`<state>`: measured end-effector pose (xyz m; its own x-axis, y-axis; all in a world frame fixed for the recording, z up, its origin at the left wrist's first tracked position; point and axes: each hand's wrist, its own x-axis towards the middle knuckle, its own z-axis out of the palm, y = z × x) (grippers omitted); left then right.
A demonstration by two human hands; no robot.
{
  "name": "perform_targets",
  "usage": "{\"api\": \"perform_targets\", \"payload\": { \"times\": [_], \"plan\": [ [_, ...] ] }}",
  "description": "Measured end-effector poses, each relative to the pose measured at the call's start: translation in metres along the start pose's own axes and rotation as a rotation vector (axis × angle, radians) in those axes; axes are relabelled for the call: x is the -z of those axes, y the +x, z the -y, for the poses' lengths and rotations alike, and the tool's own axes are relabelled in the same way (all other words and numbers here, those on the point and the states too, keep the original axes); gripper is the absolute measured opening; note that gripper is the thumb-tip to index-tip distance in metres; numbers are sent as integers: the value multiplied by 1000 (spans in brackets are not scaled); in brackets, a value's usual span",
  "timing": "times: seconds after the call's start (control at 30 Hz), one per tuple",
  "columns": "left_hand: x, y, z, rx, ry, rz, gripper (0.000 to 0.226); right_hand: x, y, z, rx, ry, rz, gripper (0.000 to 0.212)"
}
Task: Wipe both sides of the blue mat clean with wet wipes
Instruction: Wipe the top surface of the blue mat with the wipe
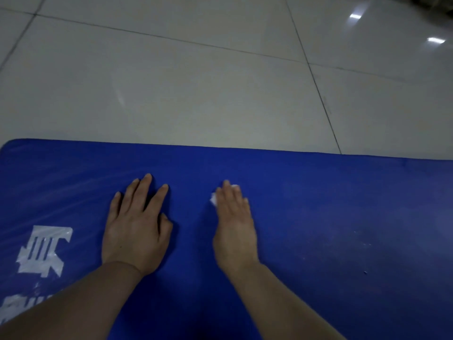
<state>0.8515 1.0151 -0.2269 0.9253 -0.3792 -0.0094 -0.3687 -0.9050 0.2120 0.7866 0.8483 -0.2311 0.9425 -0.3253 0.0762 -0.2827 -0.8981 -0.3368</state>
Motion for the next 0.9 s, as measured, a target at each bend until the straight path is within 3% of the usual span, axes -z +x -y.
{"api": "perform_targets", "payload": {
  "times": [0.1,0.27,0.33,0.4,0.53,0.63,0.7,0.83,0.9],
  "plan": [
    [0,0,1,-4,0,-2,62,15,-8,-12,40,43,35,81],
    [-1,0,-1,1,8,-13,62,71,-21,-110,-473,-4,-66,65],
    [-2,0,0,2,11,-12,62,70,-26,-113,-568,-23,-92,67],
    [-2,-1,1,2,14,-11,62,54,-34,-81,-518,-13,-89,67],
    [-2,0,1,3,6,-3,63,10,-52,7,-81,-35,-32,86],
    [-1,0,1,1,-8,-2,65,5,-62,11,49,40,50,87],
    [-1,0,1,3,-10,-1,65,21,-62,-28,-53,19,13,76],
    [1,0,0,1,-26,-9,66,67,-63,-109,-463,-23,-28,77],
    [0,-1,0,1,-32,-14,60,66,-69,-103,-466,-2,-21,77]
  ]
}}
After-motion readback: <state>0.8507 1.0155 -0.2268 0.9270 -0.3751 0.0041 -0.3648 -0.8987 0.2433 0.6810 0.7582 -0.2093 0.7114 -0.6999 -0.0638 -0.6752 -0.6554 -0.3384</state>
